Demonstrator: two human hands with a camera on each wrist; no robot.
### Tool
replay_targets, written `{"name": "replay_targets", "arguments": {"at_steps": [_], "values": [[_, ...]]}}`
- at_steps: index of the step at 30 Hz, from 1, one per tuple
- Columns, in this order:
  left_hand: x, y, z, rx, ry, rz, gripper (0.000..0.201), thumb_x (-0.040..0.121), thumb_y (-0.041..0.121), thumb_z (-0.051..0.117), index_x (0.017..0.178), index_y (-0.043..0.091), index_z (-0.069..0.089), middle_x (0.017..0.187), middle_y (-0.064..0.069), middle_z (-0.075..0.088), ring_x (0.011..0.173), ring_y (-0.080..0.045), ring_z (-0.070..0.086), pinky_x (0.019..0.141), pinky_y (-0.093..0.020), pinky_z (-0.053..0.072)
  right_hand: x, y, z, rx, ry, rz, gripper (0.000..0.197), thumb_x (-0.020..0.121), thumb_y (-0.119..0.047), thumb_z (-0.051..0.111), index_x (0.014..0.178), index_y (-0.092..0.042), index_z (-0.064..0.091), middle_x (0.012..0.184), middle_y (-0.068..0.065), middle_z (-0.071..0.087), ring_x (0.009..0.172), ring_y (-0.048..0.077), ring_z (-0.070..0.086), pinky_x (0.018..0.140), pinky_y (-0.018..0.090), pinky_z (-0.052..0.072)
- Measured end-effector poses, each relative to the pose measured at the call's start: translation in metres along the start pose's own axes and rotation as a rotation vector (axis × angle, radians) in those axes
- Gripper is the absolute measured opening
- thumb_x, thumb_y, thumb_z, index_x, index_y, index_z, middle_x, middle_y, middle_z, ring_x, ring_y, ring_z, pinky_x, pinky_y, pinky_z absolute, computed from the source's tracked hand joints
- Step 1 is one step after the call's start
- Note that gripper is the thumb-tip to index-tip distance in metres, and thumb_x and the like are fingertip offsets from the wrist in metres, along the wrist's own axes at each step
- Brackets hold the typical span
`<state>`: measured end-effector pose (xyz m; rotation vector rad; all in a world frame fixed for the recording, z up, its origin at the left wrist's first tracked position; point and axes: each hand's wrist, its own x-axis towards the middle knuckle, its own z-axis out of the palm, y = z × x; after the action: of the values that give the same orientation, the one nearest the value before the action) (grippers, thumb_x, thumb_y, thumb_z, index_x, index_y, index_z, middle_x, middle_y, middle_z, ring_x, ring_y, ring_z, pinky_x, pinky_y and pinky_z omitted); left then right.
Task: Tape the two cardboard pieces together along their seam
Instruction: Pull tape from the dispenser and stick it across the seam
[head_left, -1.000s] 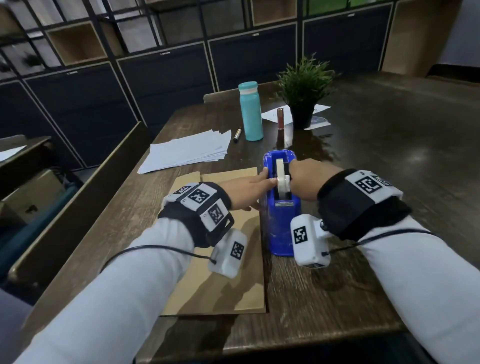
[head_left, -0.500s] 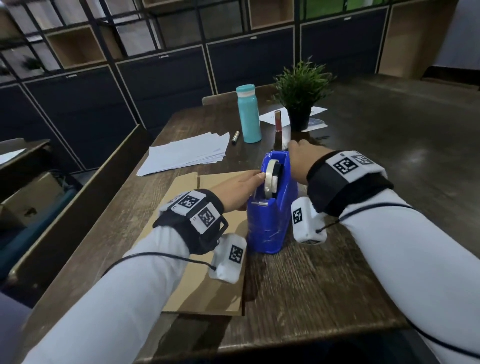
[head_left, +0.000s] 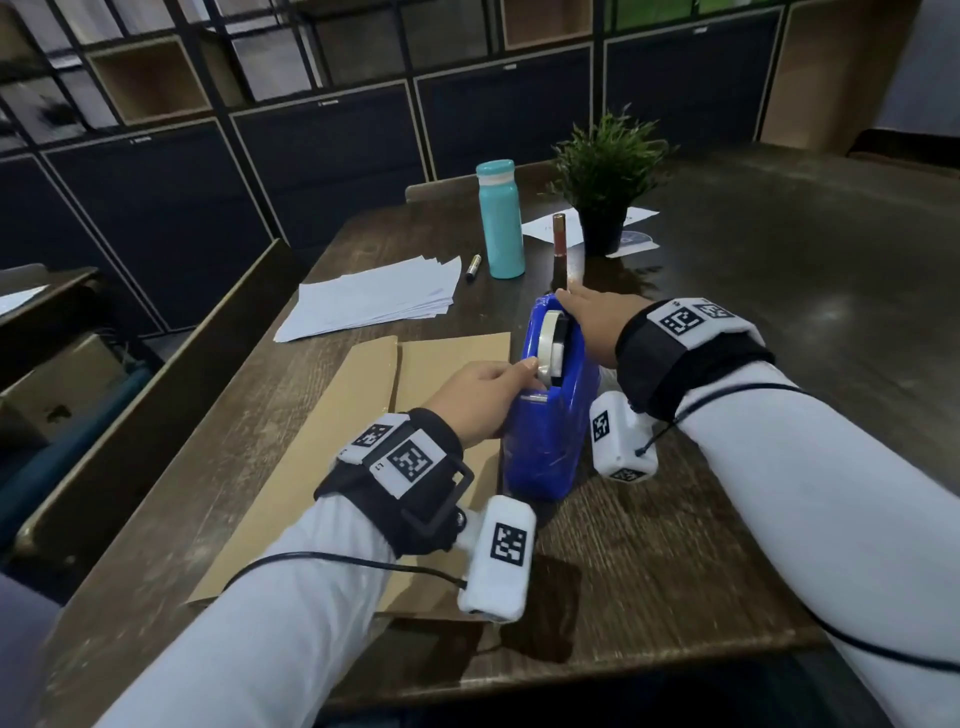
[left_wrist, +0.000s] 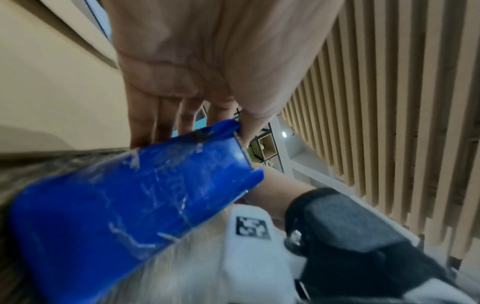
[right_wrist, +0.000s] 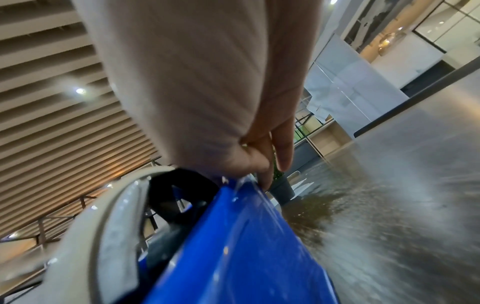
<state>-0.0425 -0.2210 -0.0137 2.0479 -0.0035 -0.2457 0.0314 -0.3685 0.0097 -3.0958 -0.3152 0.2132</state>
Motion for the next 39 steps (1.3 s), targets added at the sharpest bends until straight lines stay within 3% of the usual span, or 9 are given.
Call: {"name": "replay_targets", "arguments": {"at_steps": [4, 8, 12, 18, 23, 27, 31, 35, 39], "values": [[-0.005, -0.002, 0.009, -0.106, 0.016, -0.007, 0.033, 0.097, 0.037, 0.049, 0.076, 0.019, 0.067, 0.084, -0.012, 0.064, 0.078, -0.025, 0.055, 0.079, -0.042, 0.05, 0.0, 0.0, -0.002, -0.023, -0.008, -0.007, 0.082, 0.091, 0.001, 0.052, 0.154, -0.014, 0.003, 0.162, 0.003, -0.005, 0.144, 0.028, 0.025, 0.112, 0.04, 0.032], [-0.005, 0.001, 0.008, -0.209, 0.005, -0.064, 0.026, 0.095, 0.033, 0.054, 0.082, 0.016, 0.07, 0.083, -0.007, 0.065, 0.072, -0.018, 0.057, 0.072, -0.031, 0.048, 0.002, 0.007, 0.008, 0.017, 0.029, -0.022, 0.083, 0.09, 0.005, 0.05, 0.154, -0.019, 0.002, 0.161, -0.003, -0.009, 0.144, 0.024, 0.026, 0.11, 0.037, 0.032], [-0.004, 0.004, 0.006, -0.229, 0.022, -0.13, 0.027, 0.093, 0.036, 0.057, 0.087, 0.014, 0.073, 0.081, -0.001, 0.069, 0.073, -0.014, 0.059, 0.078, -0.032, 0.052, 0.002, 0.008, 0.011, 0.046, 0.044, -0.006, 0.087, 0.088, 0.004, 0.053, 0.154, -0.022, 0.003, 0.161, -0.006, -0.008, 0.143, 0.024, 0.029, 0.109, 0.039, 0.034], [-0.006, 0.007, 0.007, -0.227, 0.012, -0.167, 0.036, 0.09, 0.038, 0.061, 0.109, 0.01, 0.07, 0.09, -0.003, 0.072, 0.072, -0.011, 0.062, 0.071, -0.028, 0.052, 0.006, 0.013, 0.022, 0.098, 0.065, 0.011, 0.091, 0.086, 0.004, 0.052, 0.153, -0.029, 0.001, 0.16, -0.013, -0.01, 0.135, 0.032, 0.039, 0.105, 0.044, 0.041], [-0.01, 0.015, 0.007, -0.227, -0.009, -0.165, 0.037, 0.09, 0.037, 0.061, 0.114, 0.01, 0.067, 0.099, -0.005, 0.07, 0.078, -0.013, 0.061, 0.072, -0.028, 0.052, 0.007, 0.012, 0.023, 0.093, 0.049, 0.021, 0.094, 0.086, 0.005, 0.055, 0.153, -0.029, -0.002, 0.16, -0.013, -0.012, 0.137, 0.033, 0.037, 0.106, 0.045, 0.041], [-0.013, 0.015, 0.007, -0.26, -0.014, -0.158, 0.031, 0.09, 0.034, 0.062, 0.109, 0.011, 0.071, 0.09, 0.0, 0.071, 0.075, -0.011, 0.061, 0.065, -0.025, 0.052, 0.006, 0.011, 0.02, 0.064, 0.02, 0.018, 0.099, 0.083, 0.005, 0.06, 0.153, -0.026, -0.002, 0.16, -0.011, -0.013, 0.14, 0.032, 0.033, 0.108, 0.044, 0.039], [-0.014, 0.018, 0.006, -0.275, -0.029, -0.184, 0.027, 0.089, 0.033, 0.063, 0.103, 0.012, 0.072, 0.098, -0.002, 0.07, 0.087, -0.017, 0.061, 0.081, -0.034, 0.051, 0.005, 0.011, 0.018, 0.029, 0.016, 0.022, 0.099, 0.083, 0.002, 0.062, 0.153, -0.025, -0.002, 0.16, -0.01, -0.013, 0.139, 0.033, 0.033, 0.108, 0.043, 0.039], [-0.016, 0.021, 0.006, -0.3, -0.02, -0.201, 0.028, 0.087, 0.032, 0.066, 0.105, 0.011, 0.072, 0.1, -0.002, 0.069, 0.094, -0.02, 0.059, 0.078, -0.035, 0.05, 0.003, 0.009, 0.017, 0.021, 0.017, 0.026, 0.1, 0.083, 0.002, 0.063, 0.153, -0.024, -0.002, 0.16, -0.01, -0.013, 0.139, 0.032, 0.034, 0.107, 0.043, 0.04], [-0.018, 0.02, 0.006, -0.349, -0.007, -0.209, 0.025, 0.086, 0.031, 0.067, 0.102, 0.012, 0.073, 0.101, -0.002, 0.07, 0.099, -0.021, 0.058, 0.083, -0.039, 0.049, 0.002, 0.01, 0.017, 0.037, 0.016, 0.02, 0.099, 0.083, 0.004, 0.061, 0.153, -0.024, -0.002, 0.16, -0.01, -0.013, 0.139, 0.031, 0.033, 0.107, 0.042, 0.04]]}}
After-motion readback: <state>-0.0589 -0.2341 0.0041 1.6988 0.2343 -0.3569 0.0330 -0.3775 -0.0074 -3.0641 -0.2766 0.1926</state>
